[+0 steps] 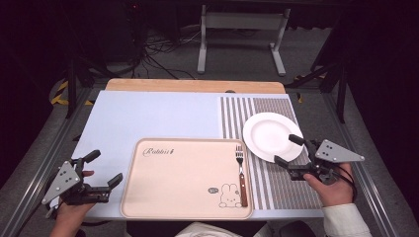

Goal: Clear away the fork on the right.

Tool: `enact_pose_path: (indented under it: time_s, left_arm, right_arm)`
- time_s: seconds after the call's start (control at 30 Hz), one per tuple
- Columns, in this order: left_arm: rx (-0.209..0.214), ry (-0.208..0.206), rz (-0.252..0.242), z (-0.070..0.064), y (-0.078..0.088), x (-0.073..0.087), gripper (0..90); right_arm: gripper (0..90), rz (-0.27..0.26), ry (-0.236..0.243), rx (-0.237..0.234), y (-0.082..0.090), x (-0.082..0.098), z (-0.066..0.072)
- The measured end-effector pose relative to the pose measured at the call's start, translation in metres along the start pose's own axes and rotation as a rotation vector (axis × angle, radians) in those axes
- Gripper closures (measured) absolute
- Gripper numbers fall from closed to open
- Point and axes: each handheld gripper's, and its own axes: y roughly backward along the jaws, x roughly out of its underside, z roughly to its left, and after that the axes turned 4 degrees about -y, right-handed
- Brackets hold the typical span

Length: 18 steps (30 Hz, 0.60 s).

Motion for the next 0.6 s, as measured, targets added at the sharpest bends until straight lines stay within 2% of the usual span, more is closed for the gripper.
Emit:
enact_pose_path:
  time_s: [0.17, 0.37, 0.6]
  left_arm:
    - [-0.001, 0.000, 0.000, 0.000, 0.000, 0.000, 0.0]
    - [-0.002, 0.000, -0.002, 0.000, 0.000, 0.000, 0.0]
    - [0.000, -0.006, -0.003, 0.000, 0.001, -0.001, 0.0]
  right_arm:
    - [14.3, -0.022, -0.003, 0.018, 0.006, 0.010, -0.005]
    - [14.3, -0.048, -0.038, 0.045, 0.014, 0.033, -0.014]
    - [14.2, -0.042, -0.063, 0.051, 0.018, 0.051, -0.019]
